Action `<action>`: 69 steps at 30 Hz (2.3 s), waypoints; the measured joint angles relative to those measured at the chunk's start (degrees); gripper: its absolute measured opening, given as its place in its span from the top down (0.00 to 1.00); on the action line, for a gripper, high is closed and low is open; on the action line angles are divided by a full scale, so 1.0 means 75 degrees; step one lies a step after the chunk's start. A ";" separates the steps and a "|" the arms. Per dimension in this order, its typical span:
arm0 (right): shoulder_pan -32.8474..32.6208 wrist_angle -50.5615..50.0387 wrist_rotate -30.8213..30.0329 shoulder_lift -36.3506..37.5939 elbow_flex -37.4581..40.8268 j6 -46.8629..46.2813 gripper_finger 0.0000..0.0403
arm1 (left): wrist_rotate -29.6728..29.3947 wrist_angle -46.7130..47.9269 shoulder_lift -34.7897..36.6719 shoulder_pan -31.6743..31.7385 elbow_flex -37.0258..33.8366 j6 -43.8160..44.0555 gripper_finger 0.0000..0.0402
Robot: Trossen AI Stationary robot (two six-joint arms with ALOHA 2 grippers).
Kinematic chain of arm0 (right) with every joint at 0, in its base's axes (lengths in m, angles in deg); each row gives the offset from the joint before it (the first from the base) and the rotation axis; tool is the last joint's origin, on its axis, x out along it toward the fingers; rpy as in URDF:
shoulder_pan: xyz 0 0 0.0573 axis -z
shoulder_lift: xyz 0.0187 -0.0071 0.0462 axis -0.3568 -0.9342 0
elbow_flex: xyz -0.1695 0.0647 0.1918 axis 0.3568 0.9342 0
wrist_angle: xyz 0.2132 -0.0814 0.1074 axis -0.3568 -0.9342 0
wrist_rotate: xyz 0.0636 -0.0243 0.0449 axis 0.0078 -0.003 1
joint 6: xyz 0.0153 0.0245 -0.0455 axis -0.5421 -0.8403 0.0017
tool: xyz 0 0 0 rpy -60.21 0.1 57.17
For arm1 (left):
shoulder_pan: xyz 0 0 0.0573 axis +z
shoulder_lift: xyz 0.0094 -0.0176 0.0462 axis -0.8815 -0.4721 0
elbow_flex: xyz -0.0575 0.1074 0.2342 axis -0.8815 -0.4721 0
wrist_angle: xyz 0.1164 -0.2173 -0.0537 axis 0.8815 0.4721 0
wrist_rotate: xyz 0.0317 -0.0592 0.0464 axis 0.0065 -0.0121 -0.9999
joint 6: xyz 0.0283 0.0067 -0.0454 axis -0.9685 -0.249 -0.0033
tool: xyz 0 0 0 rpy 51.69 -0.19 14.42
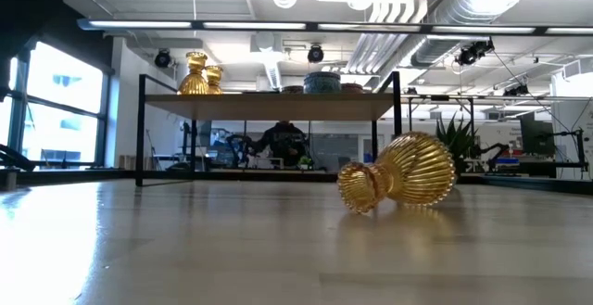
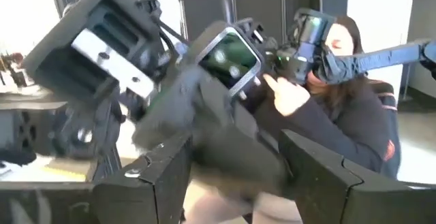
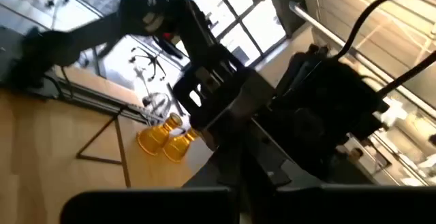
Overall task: Pick & Place candle stick holders
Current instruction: Put the yellow glass candle holder on the shelf
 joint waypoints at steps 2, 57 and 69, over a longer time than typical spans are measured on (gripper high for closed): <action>-0.0193 -0.0012 -0.0160 0.0032 -0.0001 0.0010 1.00 | 0.0010 0.0064 -0.0003 0.0064 -0.0006 0.0050 0.47; -0.4976 -0.8477 -0.1543 0.0316 -0.0016 -0.9803 1.00 | -1.2775 1.0387 0.1391 -0.3292 -0.0583 0.1105 0.47; -0.5096 -0.8509 -0.0895 0.0316 -0.0013 -1.0311 1.00 | -1.3981 0.9785 0.1396 -0.3922 -0.0863 0.1504 0.47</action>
